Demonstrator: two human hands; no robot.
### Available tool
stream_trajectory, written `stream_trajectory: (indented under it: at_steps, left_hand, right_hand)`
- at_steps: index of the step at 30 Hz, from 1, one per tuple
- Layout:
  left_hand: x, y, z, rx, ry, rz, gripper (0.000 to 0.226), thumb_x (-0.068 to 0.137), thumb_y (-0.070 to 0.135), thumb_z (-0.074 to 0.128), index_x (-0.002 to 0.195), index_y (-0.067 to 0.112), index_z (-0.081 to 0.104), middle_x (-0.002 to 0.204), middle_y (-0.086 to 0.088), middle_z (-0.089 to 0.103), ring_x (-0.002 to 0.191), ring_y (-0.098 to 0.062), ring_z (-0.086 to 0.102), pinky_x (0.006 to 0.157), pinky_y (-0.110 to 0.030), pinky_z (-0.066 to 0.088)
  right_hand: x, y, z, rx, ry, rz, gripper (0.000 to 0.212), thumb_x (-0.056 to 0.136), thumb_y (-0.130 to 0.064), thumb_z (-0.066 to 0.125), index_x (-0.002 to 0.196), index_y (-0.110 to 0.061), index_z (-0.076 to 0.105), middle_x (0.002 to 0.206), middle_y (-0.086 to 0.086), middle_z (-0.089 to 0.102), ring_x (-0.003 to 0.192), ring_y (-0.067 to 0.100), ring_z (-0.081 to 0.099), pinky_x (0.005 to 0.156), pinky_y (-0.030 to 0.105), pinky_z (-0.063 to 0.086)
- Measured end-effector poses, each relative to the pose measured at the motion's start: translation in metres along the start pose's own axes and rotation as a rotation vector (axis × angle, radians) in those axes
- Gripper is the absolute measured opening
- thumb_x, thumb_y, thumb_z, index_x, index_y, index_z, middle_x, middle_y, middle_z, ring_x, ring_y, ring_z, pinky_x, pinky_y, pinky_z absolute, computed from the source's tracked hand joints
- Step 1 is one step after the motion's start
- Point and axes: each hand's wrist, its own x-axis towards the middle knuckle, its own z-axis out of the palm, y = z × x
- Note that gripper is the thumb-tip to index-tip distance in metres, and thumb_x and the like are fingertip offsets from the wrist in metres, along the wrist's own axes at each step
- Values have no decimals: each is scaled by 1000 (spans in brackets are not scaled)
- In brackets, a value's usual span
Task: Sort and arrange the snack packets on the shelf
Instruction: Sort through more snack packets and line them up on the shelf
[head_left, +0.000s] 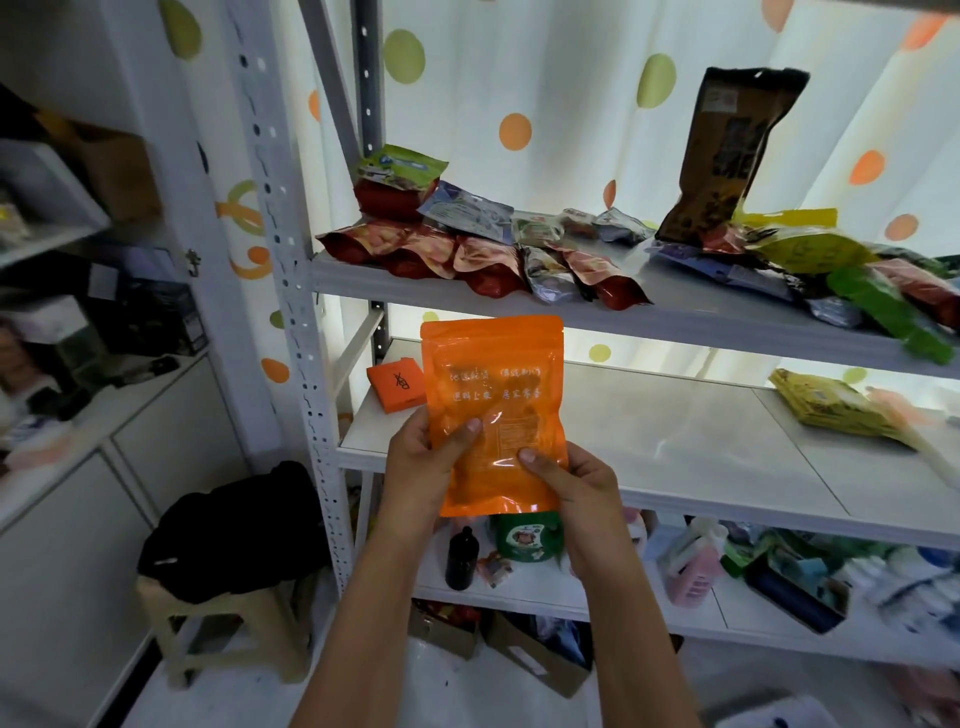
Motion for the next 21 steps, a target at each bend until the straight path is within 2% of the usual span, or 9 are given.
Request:
stream_trajectory:
  at_steps: [3, 5, 7, 9, 12, 15, 18, 20, 21]
  left_hand:
    - [4, -10, 3, 206, 244, 100, 44, 80, 39, 76, 115, 32, 50, 112, 11, 61, 101, -13, 62, 81, -40, 56]
    - [6, -15, 4, 362, 322, 159, 37, 79, 46, 74, 105, 36, 51, 110, 11, 59, 100, -12, 59, 81, -45, 55]
    - [8, -17, 3, 410, 257, 185, 26, 79, 50, 69, 97, 39, 54, 108, 12, 61, 103, -11, 58, 84, -48, 54]
    - [9, -17, 1, 382, 168, 177, 17, 86, 42, 67, 100, 37, 60, 111, 12, 63, 109, -10, 56, 92, -47, 51]
    - [4, -8, 1, 141, -16, 67, 29, 91, 39, 61, 118, 29, 62, 118, 11, 66, 115, -11, 60, 98, -43, 51]
    - [-1, -3, 1, -39, -135, -44, 40, 86, 50, 57, 121, 31, 64, 119, 5, 69, 114, -18, 64, 97, -44, 52]
    - [-2, -5, -4, -2, -181, -92, 44, 74, 67, 64, 109, 41, 67, 112, 0, 72, 105, -30, 68, 97, -56, 49]
    - [-1, -8, -6, 58, -219, -102, 45, 71, 73, 65, 107, 46, 65, 108, -3, 73, 103, -37, 67, 96, -61, 47]
    - [-1, -9, -6, 91, -207, -101, 38, 76, 71, 62, 106, 47, 65, 105, -2, 74, 103, -34, 67, 96, -60, 48]
  right_hand:
    - [4, 0, 8, 4, 21, -32, 24, 85, -19, 73, 109, -16, 71, 104, 4, 76, 97, 26, 72, 88, 46, 58]
    - [5, 0, 13, -18, 27, -60, 22, 86, -17, 72, 108, -19, 70, 102, 1, 76, 95, 22, 73, 83, 38, 59]
    - [6, 0, 16, -34, 10, -81, 20, 86, -15, 71, 106, -19, 70, 100, 1, 76, 93, 20, 73, 79, 32, 59]
    - [7, -1, 19, -64, -27, -106, 20, 88, -10, 69, 106, -16, 70, 100, 2, 75, 94, 19, 72, 79, 29, 58]
    - [8, 0, 22, -121, -90, -136, 24, 89, -3, 63, 105, -18, 72, 101, 2, 74, 97, 18, 69, 83, 28, 57]
    - [9, 2, 25, -146, -104, -137, 34, 83, -1, 55, 106, -19, 73, 108, -1, 71, 99, 12, 65, 76, 18, 55]
    - [11, 0, 26, -105, -110, -113, 42, 71, 0, 46, 101, -8, 75, 118, -7, 68, 98, -7, 63, 70, 10, 50]
    - [12, 1, 27, -103, -100, -135, 37, 74, 2, 46, 97, -3, 75, 118, -5, 69, 102, -4, 63, 73, 8, 49]
    - [13, 3, 27, -117, -64, -147, 34, 80, 5, 47, 95, -4, 76, 114, -4, 70, 103, 1, 64, 73, 9, 49]
